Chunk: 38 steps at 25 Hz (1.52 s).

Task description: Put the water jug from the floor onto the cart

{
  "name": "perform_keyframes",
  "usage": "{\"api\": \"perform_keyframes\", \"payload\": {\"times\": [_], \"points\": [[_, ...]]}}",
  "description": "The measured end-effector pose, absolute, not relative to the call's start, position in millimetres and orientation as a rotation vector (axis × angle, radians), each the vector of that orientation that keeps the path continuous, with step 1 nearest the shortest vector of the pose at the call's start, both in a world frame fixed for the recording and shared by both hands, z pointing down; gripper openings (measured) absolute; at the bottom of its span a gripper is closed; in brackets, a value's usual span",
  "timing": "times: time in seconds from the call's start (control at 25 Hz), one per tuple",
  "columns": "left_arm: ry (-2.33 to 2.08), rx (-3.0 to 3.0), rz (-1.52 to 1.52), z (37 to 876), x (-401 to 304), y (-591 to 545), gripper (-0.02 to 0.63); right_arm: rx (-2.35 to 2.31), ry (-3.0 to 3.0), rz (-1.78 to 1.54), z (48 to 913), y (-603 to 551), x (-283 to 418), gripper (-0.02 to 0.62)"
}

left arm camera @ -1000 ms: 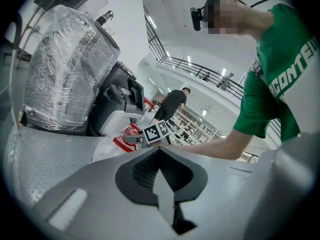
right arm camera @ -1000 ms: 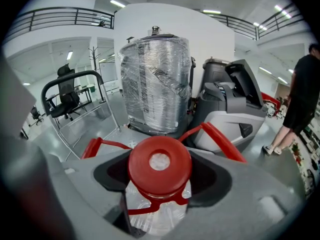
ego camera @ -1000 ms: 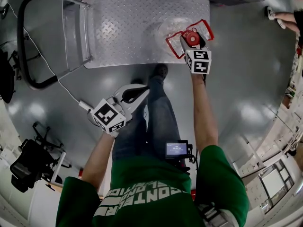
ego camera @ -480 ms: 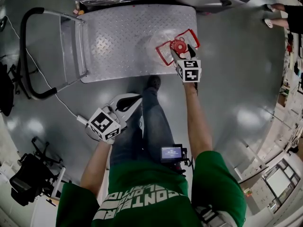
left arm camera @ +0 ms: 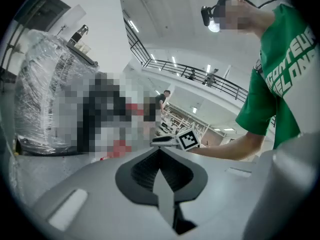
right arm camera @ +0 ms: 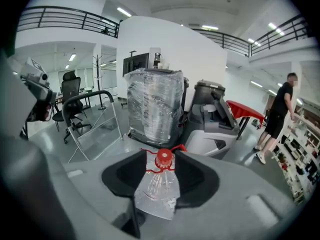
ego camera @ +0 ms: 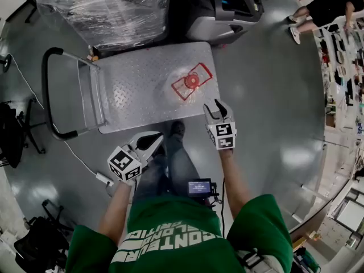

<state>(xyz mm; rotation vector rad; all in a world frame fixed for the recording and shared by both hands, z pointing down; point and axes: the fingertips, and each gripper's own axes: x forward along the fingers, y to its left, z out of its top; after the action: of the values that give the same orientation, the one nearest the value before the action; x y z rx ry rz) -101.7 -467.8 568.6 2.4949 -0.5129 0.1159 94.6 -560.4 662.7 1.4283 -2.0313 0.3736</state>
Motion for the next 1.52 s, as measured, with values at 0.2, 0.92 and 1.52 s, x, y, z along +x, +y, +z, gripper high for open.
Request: {"api": "perform_keyframes", "payload": {"times": [0.2, 0.92, 1.52], "points": [[-0.491, 2.538, 0.131, 546.5, -114.6, -447.7, 0.008, 1.489, -2.024, 0.276, 595.2, -513.2, 97.8, -0.011], [-0.496, 2.587, 0.091, 490.6, -143.4, -390.3, 0.008, 1.517, -2.025, 0.188, 486.9, -379.6, 81.7, -0.009], [-0.499, 2.599, 0.087, 480.9, -111.2, -369.1, 0.008, 1.444, -2.085, 0.231, 488.3, -356.6, 96.0, -0.008]]}}
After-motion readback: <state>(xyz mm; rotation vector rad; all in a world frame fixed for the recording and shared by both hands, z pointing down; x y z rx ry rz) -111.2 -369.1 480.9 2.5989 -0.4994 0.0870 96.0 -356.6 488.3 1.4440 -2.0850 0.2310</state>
